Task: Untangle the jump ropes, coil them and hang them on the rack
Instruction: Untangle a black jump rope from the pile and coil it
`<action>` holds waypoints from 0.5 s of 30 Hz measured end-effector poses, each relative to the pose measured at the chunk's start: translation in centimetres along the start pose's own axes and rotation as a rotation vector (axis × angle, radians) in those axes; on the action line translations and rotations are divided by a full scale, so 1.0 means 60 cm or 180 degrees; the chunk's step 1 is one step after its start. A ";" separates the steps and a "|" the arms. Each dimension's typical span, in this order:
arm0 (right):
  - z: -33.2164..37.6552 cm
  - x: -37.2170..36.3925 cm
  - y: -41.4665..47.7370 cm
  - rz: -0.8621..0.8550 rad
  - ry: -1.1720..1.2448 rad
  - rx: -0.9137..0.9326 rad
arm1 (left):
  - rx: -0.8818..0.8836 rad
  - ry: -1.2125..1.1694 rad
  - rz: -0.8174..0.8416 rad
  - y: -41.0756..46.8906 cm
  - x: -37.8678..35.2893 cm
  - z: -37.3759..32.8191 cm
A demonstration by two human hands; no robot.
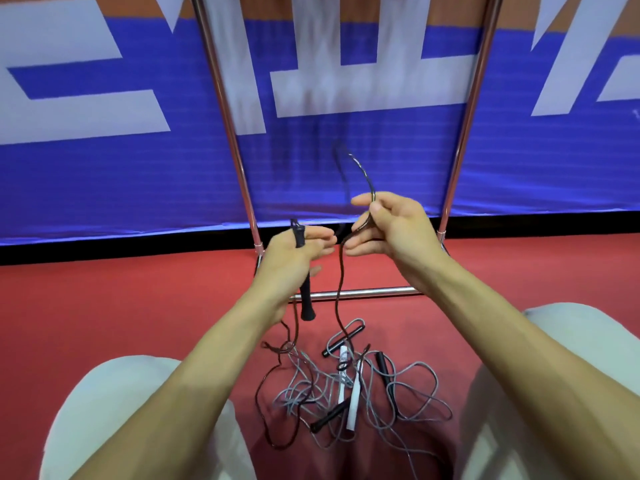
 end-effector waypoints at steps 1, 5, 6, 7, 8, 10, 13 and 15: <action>0.004 0.003 0.001 -0.0008 0.0220 -0.0044 | -0.0075 0.0229 0.0142 -0.002 -0.004 0.001; 0.014 0.010 0.002 -0.0071 0.1066 -0.0266 | -0.0248 0.0547 0.0694 -0.011 -0.019 0.000; 0.015 0.011 0.003 -0.0116 0.1293 -0.0331 | -0.0279 0.0504 0.0754 -0.013 -0.022 -0.001; 0.017 0.012 0.005 -0.0179 0.1508 -0.0397 | -0.0337 0.0468 0.0776 -0.015 -0.025 -0.002; 0.018 0.013 0.006 -0.0238 0.1684 -0.0451 | -0.0416 0.0448 0.0762 -0.015 -0.027 -0.003; 0.019 0.015 0.009 -0.0319 0.1834 -0.0529 | -0.0522 0.0354 0.0679 -0.016 -0.028 -0.004; 0.018 0.019 0.013 -0.0364 0.1506 -0.0601 | -0.0504 -0.0065 0.0537 -0.020 -0.030 -0.005; 0.013 0.024 0.014 -0.0350 0.1074 -0.0618 | -0.0476 -0.0455 0.0396 -0.020 -0.028 -0.010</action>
Point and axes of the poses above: each hand's wrist, its own y-axis towards the middle knuckle, its own x-axis out of the back of the hand, z = x × y, the point moved 1 cm from there along y, towards the middle knuckle, and after that the axes turned 11 degrees about -z, right-handed, at the moved point
